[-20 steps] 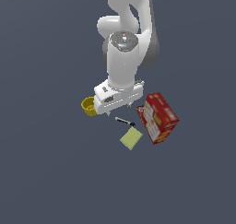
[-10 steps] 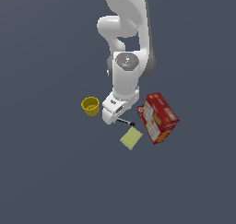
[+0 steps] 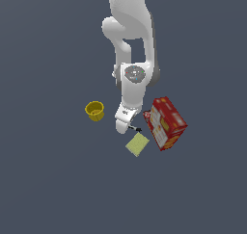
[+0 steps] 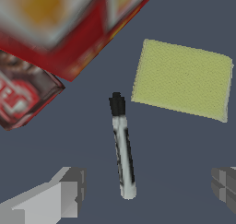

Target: Pick up a designated object from a clutter of objects.

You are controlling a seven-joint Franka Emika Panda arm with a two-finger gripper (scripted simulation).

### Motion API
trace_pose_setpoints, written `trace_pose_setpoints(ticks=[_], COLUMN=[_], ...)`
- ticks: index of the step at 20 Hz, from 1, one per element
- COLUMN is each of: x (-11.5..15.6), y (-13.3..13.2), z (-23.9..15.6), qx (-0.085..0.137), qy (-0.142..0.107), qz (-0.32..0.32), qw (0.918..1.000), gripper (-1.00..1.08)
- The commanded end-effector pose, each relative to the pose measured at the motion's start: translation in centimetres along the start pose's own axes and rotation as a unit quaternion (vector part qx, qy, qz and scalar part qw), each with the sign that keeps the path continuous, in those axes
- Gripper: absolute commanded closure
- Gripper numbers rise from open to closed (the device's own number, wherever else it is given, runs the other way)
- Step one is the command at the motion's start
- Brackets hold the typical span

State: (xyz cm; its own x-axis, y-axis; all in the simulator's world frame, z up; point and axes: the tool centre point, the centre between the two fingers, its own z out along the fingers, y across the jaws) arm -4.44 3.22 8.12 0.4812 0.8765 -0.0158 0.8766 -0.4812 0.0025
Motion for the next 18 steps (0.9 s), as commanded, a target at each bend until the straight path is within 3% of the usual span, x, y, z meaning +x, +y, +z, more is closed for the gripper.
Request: trace_pose_setpoints(ticks=[1,8,18], x=[0.1,0.2,0.2], y=[-0.5,-1.4,-1.5], z=[0.8,2.0,3.0], qx=[0.000,0.001,0.001], qy=[0.003,0.007,0.008], qz=[-0.024,-0.060,-0.062], qw=[0.9997,0.9982,0.9980], gripper=[-0.92,-0.92,-0.92])
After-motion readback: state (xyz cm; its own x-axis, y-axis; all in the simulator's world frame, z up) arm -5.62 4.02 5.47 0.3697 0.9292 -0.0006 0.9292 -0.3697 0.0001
